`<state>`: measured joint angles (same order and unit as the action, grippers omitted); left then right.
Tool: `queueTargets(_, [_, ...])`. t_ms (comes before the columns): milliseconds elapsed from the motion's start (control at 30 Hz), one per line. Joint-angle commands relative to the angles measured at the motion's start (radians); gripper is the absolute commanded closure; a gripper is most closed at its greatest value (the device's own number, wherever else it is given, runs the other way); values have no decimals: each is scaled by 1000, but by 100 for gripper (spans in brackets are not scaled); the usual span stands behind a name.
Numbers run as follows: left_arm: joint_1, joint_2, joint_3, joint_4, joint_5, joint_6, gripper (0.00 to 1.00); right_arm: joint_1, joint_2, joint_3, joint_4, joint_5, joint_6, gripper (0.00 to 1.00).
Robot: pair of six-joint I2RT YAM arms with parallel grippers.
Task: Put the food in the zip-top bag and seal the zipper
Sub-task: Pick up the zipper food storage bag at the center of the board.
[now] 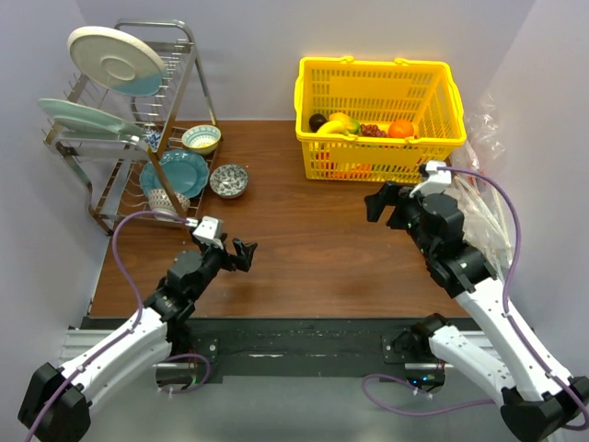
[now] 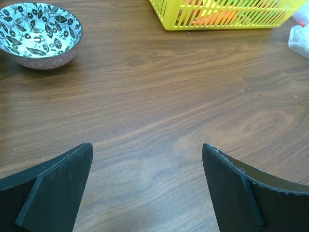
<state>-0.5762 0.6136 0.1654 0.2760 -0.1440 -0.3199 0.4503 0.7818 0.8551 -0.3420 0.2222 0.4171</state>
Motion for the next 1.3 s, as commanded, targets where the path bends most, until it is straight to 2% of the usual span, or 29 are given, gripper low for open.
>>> queueTargets(0, [4,11,0,40,-11,7,0,-1,46,103,-153,326,-28,1])
queueTargets(100, [4,15,2,42,-11,5,0,-1,129,188,-245,513,-23,2])
queueTargets(167, [3,18,2,42,-9,5,0,-2,212,232,-287,577,-20,2])
queueTargets(267, [3,23,2,46,-5,7,0,-19,287,216,-228,660,-37,4])
queueTargets(467, [4,41,3,57,11,13,0,-185,420,188,-137,540,-49,7])
queueTargets(667, [4,43,3,63,17,13,0,-222,571,237,-111,583,-144,8])
queueTargets(767, [4,48,3,65,18,15,0,-231,642,239,-103,583,-143,12])
queueTargets(867, [4,49,3,63,20,15,0,-243,689,225,-92,598,-120,30])
queueTargets(900, [4,48,3,63,20,15,0,-245,698,222,-94,612,-113,52])
queueTargets(933, [4,48,3,61,20,15,0,-246,700,225,-94,629,-112,63])
queueTargets(1000, [3,48,3,63,18,15,0,-246,683,240,-127,695,-115,94])
queueTargets(1033, [4,48,3,61,20,15,0,-246,645,252,-138,724,-110,100])
queueTargets(1100, [3,49,3,63,18,15,0,-245,593,271,-161,743,-121,100])
queueTargets(1267, [4,51,6,62,18,15,0,-202,415,410,-201,605,-215,100])
